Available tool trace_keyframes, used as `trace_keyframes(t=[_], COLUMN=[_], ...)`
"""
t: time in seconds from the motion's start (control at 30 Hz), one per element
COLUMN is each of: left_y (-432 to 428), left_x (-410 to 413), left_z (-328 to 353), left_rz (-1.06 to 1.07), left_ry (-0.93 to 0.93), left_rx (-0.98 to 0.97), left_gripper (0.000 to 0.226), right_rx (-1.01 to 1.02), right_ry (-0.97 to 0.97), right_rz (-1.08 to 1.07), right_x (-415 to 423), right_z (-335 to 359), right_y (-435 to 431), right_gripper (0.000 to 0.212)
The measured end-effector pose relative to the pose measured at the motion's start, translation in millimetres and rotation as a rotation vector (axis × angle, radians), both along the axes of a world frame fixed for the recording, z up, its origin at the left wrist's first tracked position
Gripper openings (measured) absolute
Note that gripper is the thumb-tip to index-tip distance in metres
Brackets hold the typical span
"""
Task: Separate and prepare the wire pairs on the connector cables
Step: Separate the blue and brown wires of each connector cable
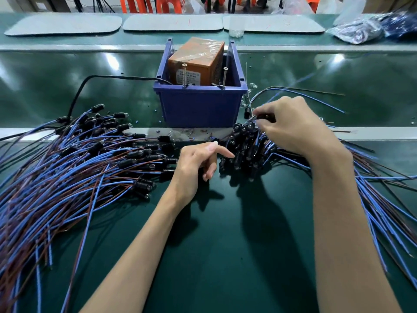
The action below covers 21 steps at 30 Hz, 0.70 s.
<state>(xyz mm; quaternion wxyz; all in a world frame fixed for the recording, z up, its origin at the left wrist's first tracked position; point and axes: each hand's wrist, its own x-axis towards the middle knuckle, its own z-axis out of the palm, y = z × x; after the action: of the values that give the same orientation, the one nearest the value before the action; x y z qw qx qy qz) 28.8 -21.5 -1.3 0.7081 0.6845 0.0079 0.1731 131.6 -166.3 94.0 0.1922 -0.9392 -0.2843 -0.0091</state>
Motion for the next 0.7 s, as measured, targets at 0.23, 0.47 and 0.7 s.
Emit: trace_keyframes(t=[0.23, 0.47, 0.7], left_y=[-0.7, -2.2, -2.8], left_x=[-0.3, -0.6, -0.6], left_z=[-0.2, 0.3, 1.8], left_rz=[0.002, -0.001, -0.007], left_ry=[0.001, 0.010, 0.010], left_rx=[-0.004, 0.000, 0.008], left_gripper=[0.045, 0.047, 0.048], right_rx=[0.200, -0.037, -0.234], right_ry=[-0.338, 0.137, 0.249], right_rz=[-0.333, -0.204, 0.011], right_x=[-4.5, -7.6, -10.5], right_z=[21.4, 14.5, 18.4], right_y=[-6.9, 4.6, -6.2], right_gripper=[0.027, 0.029, 0.026])
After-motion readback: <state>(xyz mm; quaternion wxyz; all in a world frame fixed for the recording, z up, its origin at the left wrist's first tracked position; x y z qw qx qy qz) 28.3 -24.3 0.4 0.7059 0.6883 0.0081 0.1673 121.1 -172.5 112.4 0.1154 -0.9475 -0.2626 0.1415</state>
